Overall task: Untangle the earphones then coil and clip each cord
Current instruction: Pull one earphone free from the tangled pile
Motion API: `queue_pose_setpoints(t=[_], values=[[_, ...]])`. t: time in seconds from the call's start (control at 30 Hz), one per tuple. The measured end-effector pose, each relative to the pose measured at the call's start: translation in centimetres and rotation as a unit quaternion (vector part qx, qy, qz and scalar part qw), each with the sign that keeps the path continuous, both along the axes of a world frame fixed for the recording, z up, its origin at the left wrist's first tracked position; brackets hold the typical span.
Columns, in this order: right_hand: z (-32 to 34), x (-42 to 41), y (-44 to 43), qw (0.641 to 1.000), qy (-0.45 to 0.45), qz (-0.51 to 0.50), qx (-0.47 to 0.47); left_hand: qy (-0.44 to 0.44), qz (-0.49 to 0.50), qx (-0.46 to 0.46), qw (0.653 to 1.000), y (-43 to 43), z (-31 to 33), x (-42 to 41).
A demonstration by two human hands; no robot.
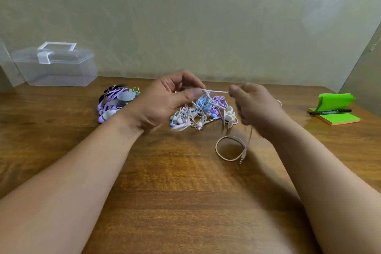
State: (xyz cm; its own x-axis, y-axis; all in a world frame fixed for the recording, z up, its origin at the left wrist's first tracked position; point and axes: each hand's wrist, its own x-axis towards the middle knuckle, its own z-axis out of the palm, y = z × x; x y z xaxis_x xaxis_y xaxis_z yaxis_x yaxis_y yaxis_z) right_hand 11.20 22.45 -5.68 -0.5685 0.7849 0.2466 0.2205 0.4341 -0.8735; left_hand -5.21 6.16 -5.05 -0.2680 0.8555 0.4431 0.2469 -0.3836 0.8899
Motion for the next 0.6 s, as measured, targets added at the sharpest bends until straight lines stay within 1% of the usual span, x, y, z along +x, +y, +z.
queue_pose_setpoints(t=[0.1, 0.13, 0.2, 0.27, 0.3, 0.37, 0.43, 0.47, 0.5, 0.53, 0.6], values=[[0.0, 0.3, -0.2, 0.989, -0.130, 0.026, 0.064, -0.057, 0.020, 0.052, 0.997, 0.1, 0.3, -0.5], [0.1, 0.5, -0.4, 0.979, -0.178, 0.046, 0.083, -0.071, 0.036, 0.066, 0.995, 0.1, 0.4, -0.7], [0.2, 1.0, -0.7, 0.949, -0.275, 0.109, 0.110, -0.097, 0.078, 0.077, 0.989, 0.2, 0.3, -0.8], [0.5, 1.6, -1.0, 0.919, -0.332, 0.188, 0.097, -0.109, 0.125, 0.073, 0.983, 0.3, 0.1, -0.7], [0.6, 1.9, -1.0, 0.909, -0.340, 0.229, 0.071, -0.105, 0.148, 0.069, 0.981, 0.4, -0.1, -0.7], [1.0, 2.3, -1.0, 0.896, -0.314, 0.313, 0.012, -0.063, 0.206, 0.062, 0.975, 0.5, -0.5, -0.9], [1.4, 2.9, -1.1, 0.888, -0.239, 0.388, -0.064, 0.036, 0.279, 0.057, 0.958, 0.6, -1.0, -1.4], [1.7, 3.0, -1.3, 0.883, -0.191, 0.413, -0.113, 0.081, 0.297, 0.052, 0.950, 0.6, -1.2, -1.7], [2.0, 3.1, -1.5, 0.881, -0.142, 0.419, -0.167, 0.108, 0.294, 0.042, 0.949, 0.7, -1.4, -1.9], [2.2, 3.0, -1.7, 0.881, -0.097, 0.412, -0.211, 0.115, 0.278, 0.027, 0.953, 0.7, -1.5, -1.9], [2.5, 2.6, -2.0, 0.884, -0.034, 0.390, -0.254, 0.115, 0.252, 0.007, 0.961, 0.8, -1.7, -1.7]])
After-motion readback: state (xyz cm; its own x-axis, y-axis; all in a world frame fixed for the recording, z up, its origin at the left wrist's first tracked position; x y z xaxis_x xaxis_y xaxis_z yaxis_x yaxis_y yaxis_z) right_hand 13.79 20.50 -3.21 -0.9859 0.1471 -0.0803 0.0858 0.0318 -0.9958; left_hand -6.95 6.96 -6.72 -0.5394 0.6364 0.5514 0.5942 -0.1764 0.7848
